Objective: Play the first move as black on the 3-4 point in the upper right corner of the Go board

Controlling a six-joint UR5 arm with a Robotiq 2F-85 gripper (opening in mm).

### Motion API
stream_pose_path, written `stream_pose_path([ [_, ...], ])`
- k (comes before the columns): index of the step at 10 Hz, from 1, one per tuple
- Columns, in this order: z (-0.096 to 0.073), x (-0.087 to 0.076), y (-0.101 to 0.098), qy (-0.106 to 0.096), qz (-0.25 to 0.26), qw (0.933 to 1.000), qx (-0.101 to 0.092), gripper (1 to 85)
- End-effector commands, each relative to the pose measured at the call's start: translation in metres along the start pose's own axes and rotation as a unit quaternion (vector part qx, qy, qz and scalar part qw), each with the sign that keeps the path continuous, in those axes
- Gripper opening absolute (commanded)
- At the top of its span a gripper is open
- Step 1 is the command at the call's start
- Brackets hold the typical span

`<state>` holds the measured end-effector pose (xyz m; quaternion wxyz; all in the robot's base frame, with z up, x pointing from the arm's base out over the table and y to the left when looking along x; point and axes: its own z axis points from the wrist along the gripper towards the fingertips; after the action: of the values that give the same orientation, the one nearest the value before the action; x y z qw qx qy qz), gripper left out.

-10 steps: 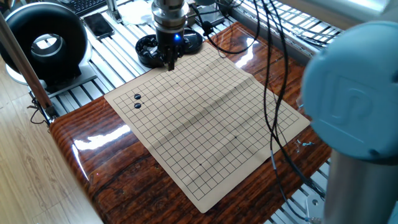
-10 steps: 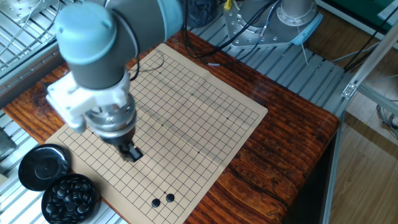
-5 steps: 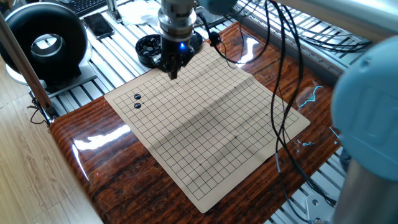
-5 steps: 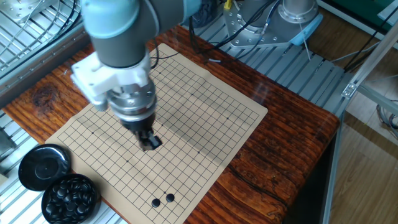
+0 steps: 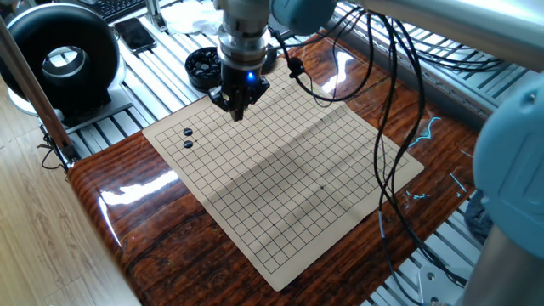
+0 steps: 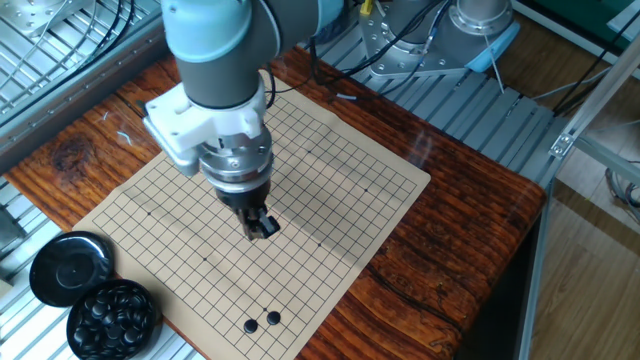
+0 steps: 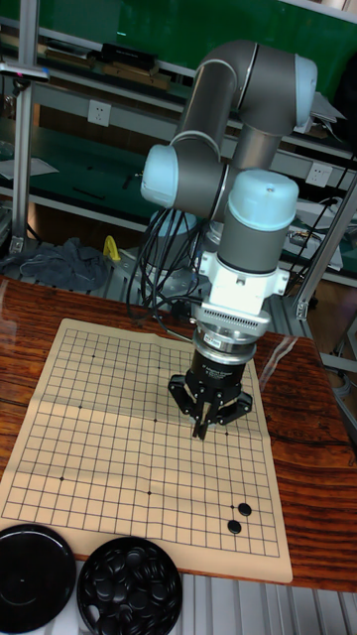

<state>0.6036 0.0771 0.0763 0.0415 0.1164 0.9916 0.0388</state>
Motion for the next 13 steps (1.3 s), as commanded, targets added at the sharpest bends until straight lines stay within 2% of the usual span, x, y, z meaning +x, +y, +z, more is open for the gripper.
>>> stream_pose_path([
  [1, 0.0, 0.004, -0.007, 0.001, -0.017, 0.9998, 0.014, 1.3],
  [2, 0.0, 0.003, -0.01, -0.001, -0.026, 0.9995, 0.02, 1.3],
  [7, 0.0, -0.006, -0.013, -0.017, -0.052, 0.9981, 0.028, 1.3],
  [8, 0.0, -0.005, -0.011, -0.015, -0.05, 0.9984, 0.023, 1.3],
  [9, 0.0, -0.001, -0.009, -0.008, -0.041, 0.9989, 0.019, 1.3],
  [12, -0.024, 0.04, -0.002, 0.008, -0.023, 0.9997, -0.003, 1.3],
  [13, -0.024, 0.051, -0.002, 0.008, -0.017, 0.9998, -0.006, 1.3],
])
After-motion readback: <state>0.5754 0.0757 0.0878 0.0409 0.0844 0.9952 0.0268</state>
